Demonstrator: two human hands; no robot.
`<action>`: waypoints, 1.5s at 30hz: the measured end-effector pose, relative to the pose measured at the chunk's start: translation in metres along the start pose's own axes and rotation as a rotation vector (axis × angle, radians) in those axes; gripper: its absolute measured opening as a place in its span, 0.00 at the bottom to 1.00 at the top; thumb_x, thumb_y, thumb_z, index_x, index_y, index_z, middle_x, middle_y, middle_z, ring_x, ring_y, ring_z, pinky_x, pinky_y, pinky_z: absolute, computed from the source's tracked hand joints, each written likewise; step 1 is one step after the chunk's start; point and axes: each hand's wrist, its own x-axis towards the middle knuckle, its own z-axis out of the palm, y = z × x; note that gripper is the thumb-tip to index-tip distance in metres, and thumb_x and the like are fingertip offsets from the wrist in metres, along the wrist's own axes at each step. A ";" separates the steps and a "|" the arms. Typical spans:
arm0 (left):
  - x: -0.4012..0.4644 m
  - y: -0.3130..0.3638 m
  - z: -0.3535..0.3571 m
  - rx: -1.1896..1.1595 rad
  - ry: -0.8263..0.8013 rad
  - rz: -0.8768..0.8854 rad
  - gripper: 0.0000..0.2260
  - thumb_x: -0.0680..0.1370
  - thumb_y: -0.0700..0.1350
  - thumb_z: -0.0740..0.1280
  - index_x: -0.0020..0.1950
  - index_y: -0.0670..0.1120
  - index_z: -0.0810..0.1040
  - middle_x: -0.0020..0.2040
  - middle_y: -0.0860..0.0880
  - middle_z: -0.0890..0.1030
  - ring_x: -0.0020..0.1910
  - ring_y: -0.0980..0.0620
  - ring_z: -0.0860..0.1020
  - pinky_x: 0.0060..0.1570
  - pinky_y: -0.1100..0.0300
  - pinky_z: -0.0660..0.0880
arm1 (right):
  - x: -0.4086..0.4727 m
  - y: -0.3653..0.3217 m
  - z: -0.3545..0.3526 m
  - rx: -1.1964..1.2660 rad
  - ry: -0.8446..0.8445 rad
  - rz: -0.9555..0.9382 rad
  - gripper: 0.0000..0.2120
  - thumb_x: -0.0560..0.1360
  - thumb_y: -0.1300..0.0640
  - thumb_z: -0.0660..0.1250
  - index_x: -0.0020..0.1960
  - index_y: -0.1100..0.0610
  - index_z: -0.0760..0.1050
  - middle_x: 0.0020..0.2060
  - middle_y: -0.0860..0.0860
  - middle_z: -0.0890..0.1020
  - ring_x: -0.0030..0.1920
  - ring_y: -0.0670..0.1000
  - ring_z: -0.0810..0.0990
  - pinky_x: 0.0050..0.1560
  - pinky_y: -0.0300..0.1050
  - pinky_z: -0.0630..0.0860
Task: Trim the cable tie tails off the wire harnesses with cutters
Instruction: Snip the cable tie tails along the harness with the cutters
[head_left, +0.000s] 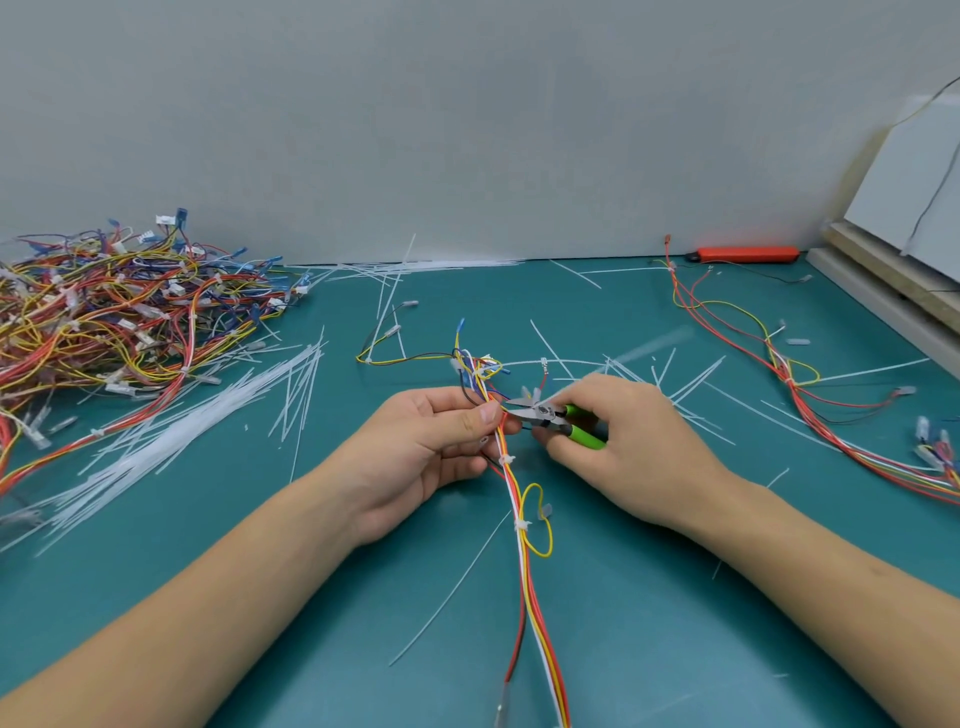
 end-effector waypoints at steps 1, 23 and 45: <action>0.000 0.000 0.000 -0.002 0.001 -0.002 0.11 0.75 0.45 0.73 0.54 0.40 0.83 0.51 0.43 0.85 0.39 0.53 0.82 0.39 0.64 0.79 | 0.000 0.000 0.000 0.009 -0.005 -0.001 0.07 0.74 0.46 0.70 0.49 0.47 0.83 0.41 0.45 0.82 0.44 0.49 0.79 0.47 0.53 0.77; 0.000 0.000 -0.001 -0.001 -0.001 -0.009 0.16 0.75 0.45 0.73 0.59 0.38 0.81 0.52 0.44 0.85 0.39 0.54 0.81 0.39 0.64 0.79 | -0.002 -0.003 0.001 -0.004 0.003 0.011 0.12 0.74 0.39 0.64 0.34 0.40 0.70 0.29 0.47 0.70 0.31 0.50 0.66 0.30 0.42 0.63; 0.002 -0.003 -0.003 0.002 -0.012 0.003 0.12 0.74 0.45 0.74 0.54 0.41 0.83 0.52 0.44 0.85 0.39 0.53 0.82 0.38 0.64 0.79 | -0.001 -0.003 0.000 0.030 0.011 0.046 0.15 0.71 0.37 0.64 0.41 0.48 0.79 0.32 0.45 0.77 0.35 0.48 0.74 0.36 0.43 0.71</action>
